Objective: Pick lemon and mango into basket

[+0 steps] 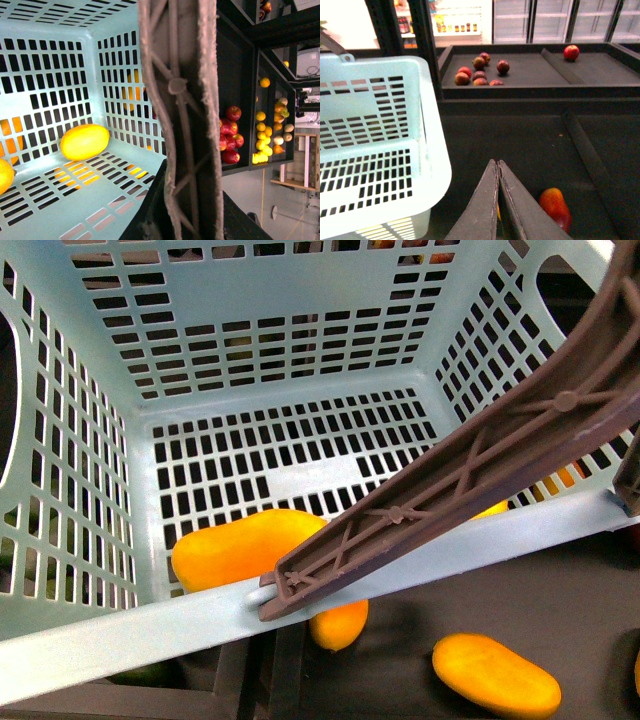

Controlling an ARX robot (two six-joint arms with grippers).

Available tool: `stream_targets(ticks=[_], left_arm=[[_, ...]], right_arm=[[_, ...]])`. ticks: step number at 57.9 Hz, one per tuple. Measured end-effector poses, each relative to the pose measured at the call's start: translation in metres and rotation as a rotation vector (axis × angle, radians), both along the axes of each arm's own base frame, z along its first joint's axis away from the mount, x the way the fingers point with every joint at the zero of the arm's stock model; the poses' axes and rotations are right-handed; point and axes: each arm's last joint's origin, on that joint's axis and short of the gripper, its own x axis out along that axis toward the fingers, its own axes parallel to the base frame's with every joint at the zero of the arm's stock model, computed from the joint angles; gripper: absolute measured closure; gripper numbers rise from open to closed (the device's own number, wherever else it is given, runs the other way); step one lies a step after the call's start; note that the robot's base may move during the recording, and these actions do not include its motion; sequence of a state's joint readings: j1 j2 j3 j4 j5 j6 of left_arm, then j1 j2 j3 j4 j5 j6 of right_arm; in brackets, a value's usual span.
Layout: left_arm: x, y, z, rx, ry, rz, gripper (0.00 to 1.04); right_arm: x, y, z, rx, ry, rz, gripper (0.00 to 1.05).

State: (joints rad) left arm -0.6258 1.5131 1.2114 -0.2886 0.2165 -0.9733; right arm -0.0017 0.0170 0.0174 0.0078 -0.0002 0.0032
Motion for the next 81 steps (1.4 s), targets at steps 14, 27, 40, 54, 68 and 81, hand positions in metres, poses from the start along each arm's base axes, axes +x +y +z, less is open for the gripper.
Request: stream_targets(ticks=[14,27,40,54,68,81], left_arm=[[-0.0001,-0.0001,0.0000,0.000,0.000,0.000,0.98],[-0.0001,-0.0001,0.0000,0.000,0.000,-0.001,0.98],[-0.0001,-0.0001,0.0000,0.001,-0.001,0.000,0.98],[-0.0001,-0.0001,0.0000,0.000,0.000,-0.001,0.98],[-0.0027,-0.0034,0.0001,-0.016,0.014,-0.027,0.98],[-0.0019,-0.0024,0.0000,-0.007,0.007,-0.014,0.98]], right_arm=[[-0.0006,0.0000,0.0002,0.000,-0.004,0.000,1.03],[-0.0007,0.0000,0.0002,0.000,-0.004,0.000,0.83],[-0.0007,0.0000,0.0002,0.000,-0.005,0.000,0.38],[-0.0007,0.0000,0.0002,0.000,-0.005,0.000,0.08],[-0.0007,-0.0001,0.0002,0.000,-0.004,-0.004,0.09],[-0.0007,0.0001,0.0000,0.000,-0.002,0.001,0.09]])
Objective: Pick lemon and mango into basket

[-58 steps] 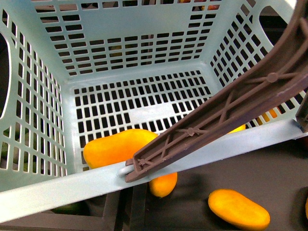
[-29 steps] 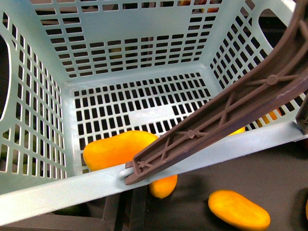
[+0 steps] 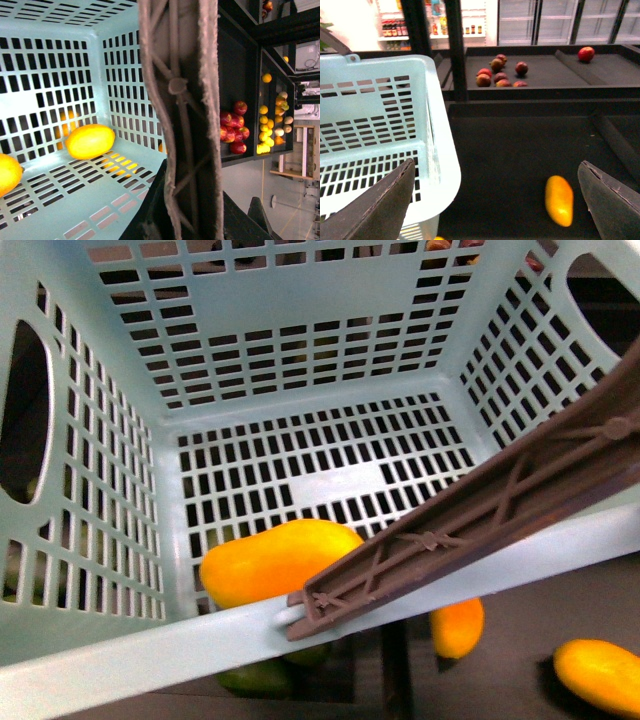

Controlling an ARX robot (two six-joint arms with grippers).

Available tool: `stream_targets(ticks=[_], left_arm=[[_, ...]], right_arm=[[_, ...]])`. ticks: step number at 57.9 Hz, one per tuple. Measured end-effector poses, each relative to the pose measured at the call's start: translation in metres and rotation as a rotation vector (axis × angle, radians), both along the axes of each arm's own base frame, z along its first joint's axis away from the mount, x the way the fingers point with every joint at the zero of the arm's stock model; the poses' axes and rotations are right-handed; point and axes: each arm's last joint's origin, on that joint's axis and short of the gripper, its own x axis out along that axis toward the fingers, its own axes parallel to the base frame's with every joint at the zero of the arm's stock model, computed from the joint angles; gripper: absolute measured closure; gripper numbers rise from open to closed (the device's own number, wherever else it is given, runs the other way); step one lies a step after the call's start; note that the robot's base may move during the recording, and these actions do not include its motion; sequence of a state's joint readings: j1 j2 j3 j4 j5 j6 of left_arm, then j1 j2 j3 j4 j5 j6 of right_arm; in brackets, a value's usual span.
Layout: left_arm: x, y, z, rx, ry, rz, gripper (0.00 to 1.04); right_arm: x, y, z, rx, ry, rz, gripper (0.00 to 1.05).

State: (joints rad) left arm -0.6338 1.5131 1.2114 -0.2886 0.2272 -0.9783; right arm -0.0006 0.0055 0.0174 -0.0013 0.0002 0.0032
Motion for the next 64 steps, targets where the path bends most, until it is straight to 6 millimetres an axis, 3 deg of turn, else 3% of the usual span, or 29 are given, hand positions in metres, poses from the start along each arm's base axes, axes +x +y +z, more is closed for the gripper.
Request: stream_targets(ticks=[64], left_arm=[[0.0013,0.0017,-0.0001,0.006,-0.005,0.007,0.98]], right_arm=[[-0.0001,0.0000,0.0001,0.000,-0.002,0.001,0.09]])
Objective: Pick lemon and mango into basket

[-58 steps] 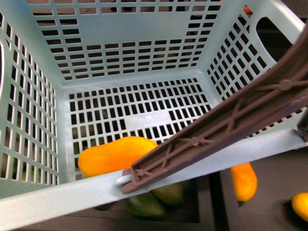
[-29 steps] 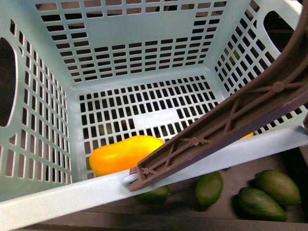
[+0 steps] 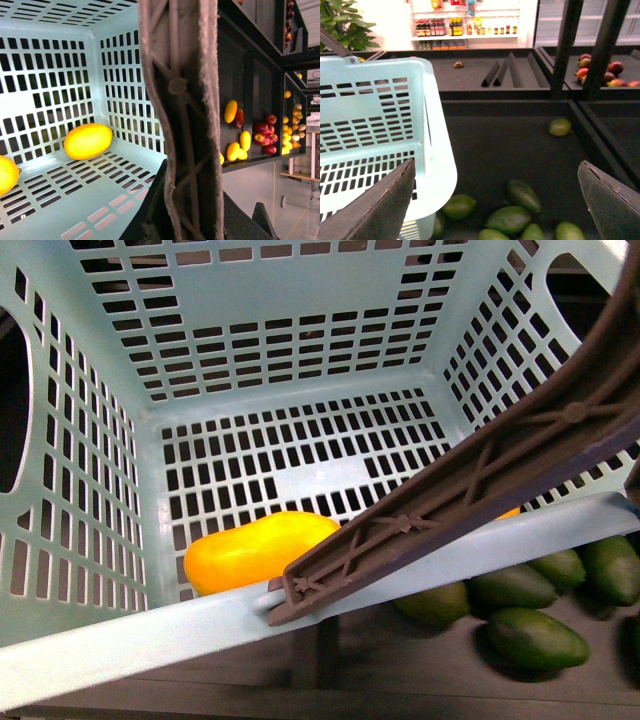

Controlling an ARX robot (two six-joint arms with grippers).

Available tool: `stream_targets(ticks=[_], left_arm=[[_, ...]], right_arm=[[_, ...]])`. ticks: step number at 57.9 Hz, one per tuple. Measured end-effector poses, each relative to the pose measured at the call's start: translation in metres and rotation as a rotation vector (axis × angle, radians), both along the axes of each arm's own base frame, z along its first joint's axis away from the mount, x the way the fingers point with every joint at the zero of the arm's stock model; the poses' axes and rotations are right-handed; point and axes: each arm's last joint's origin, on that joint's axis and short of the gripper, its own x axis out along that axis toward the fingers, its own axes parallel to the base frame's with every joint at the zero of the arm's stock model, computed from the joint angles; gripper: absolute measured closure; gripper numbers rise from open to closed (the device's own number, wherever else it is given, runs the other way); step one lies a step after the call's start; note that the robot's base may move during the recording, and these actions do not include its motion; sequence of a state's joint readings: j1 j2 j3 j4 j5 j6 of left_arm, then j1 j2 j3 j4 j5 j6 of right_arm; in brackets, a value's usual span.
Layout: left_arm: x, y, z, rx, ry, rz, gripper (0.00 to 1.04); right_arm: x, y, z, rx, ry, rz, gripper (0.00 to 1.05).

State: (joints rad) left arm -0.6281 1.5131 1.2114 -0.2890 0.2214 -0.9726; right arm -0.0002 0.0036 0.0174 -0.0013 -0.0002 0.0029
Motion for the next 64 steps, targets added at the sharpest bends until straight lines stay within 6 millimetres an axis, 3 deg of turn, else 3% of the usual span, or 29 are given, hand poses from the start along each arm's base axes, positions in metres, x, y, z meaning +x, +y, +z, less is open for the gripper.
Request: stream_targets(ticks=[17,22,25,30,39,48,57,64], left_arm=[[0.004,0.005,0.000,0.013,-0.010,0.039,0.98],[0.009,0.000,-0.002,0.081,-0.163,0.237,0.98],[0.021,-0.005,-0.007,0.144,-0.258,0.432,0.98],[0.064,0.012,-0.007,0.157,-0.274,0.650,0.98],[0.112,0.024,-0.019,0.100,-0.188,0.770,0.98],[0.154,0.024,-0.048,0.034,-0.050,0.866,0.98],[0.178,0.020,-0.071,-0.053,0.041,0.914,0.98],[0.186,0.019,-0.084,-0.113,0.090,0.963,0.98]], right_arm=[[0.000,0.000,0.000,0.000,-0.001,0.006,0.09],[0.000,0.000,0.000,0.000,0.000,0.003,0.09],[0.000,0.000,0.000,0.000,0.000,0.005,0.09],[0.000,0.000,0.000,0.000,0.000,-0.001,0.09],[0.000,0.000,0.000,0.000,0.000,0.000,0.09],[0.000,0.000,0.000,0.000,0.000,0.000,0.09],[0.000,0.000,0.000,0.000,0.000,0.000,0.09],[0.000,0.000,0.000,0.000,0.000,0.000,0.09]])
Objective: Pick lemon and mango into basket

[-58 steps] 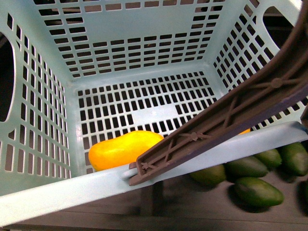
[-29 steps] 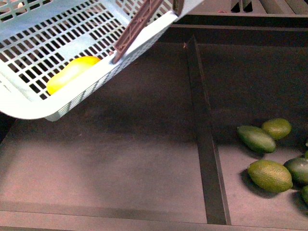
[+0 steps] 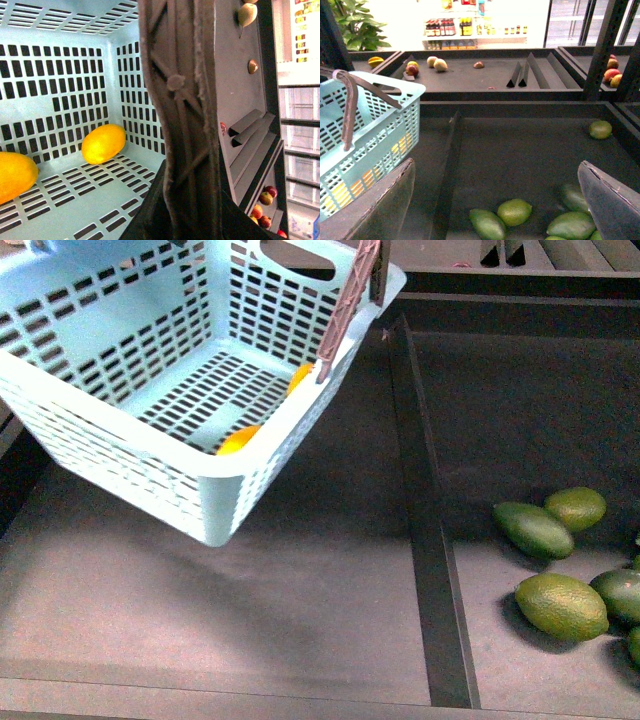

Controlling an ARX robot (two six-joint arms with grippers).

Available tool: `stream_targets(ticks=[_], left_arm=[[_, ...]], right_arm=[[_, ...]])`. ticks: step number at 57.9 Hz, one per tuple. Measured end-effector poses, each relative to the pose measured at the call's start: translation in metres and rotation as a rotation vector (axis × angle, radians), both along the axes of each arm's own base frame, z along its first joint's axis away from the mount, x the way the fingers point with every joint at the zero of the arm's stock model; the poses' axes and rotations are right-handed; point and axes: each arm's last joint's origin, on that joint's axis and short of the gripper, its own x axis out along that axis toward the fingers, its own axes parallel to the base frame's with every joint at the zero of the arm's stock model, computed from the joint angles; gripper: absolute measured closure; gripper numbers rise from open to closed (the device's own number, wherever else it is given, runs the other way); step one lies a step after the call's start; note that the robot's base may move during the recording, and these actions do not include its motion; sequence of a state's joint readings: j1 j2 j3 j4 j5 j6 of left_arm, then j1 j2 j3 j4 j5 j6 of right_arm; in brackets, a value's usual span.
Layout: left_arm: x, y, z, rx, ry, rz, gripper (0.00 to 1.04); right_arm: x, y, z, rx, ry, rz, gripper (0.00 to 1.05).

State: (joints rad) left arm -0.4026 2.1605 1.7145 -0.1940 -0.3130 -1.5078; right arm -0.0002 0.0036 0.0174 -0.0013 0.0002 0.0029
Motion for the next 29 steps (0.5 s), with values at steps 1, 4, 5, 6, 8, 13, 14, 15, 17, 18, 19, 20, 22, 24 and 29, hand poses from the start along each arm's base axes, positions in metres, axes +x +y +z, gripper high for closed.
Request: stream_targets(ticks=[1,4,5,6,8,13,14,15,17,18,19,20,22,24,29], left_arm=[[0.001,0.000,-0.001,-0.006,0.001,0.006,0.98],[0.002,-0.001,-0.008,-0.011,0.011,0.013,0.98],[0.003,-0.001,-0.009,-0.011,0.013,0.016,0.98],[0.003,-0.001,-0.013,-0.011,0.017,0.016,0.98],[0.004,-0.002,-0.016,-0.011,0.023,0.019,0.98],[0.004,-0.002,-0.030,-0.009,0.052,0.022,0.98],[0.004,-0.002,-0.032,-0.008,0.056,0.024,0.98],[0.004,-0.001,-0.035,-0.007,0.062,0.027,0.98],[0.003,0.000,-0.039,-0.014,0.067,0.037,0.98],[0.003,0.001,-0.040,-0.015,0.067,0.037,0.98],[0.003,0.001,-0.040,-0.017,0.066,0.037,0.98],[0.002,0.001,-0.040,-0.019,0.066,0.035,0.98],[0.001,0.002,-0.043,-0.017,0.070,0.036,0.98],[0.000,0.003,-0.046,-0.014,0.076,0.040,0.98],[-0.001,0.004,-0.045,-0.020,0.077,0.041,0.98]], right_arm=[[0.000,0.000,0.000,0.000,0.000,0.000,0.09],[0.000,0.000,0.000,0.000,0.000,0.000,0.09],[0.000,0.000,0.000,0.000,0.000,0.000,0.09],[0.000,0.000,0.000,0.000,0.000,0.000,0.09],[0.000,0.000,0.000,0.000,0.000,0.000,0.09],[0.000,0.000,0.000,0.000,0.000,0.000,0.09],[0.000,0.000,0.000,0.000,0.000,0.000,0.09],[0.000,0.000,0.000,0.000,0.000,0.000,0.09],[0.000,0.000,0.000,0.000,0.000,0.000,0.09],[0.000,0.000,0.000,0.000,0.000,0.000,0.09],[0.000,0.000,0.000,0.000,0.000,0.000,0.09],[0.000,0.000,0.000,0.000,0.000,0.000,0.09],[0.000,0.000,0.000,0.000,0.000,0.000,0.09],[0.000,0.000,0.000,0.000,0.000,0.000,0.09],[0.000,0.000,0.000,0.000,0.000,0.000,0.09]])
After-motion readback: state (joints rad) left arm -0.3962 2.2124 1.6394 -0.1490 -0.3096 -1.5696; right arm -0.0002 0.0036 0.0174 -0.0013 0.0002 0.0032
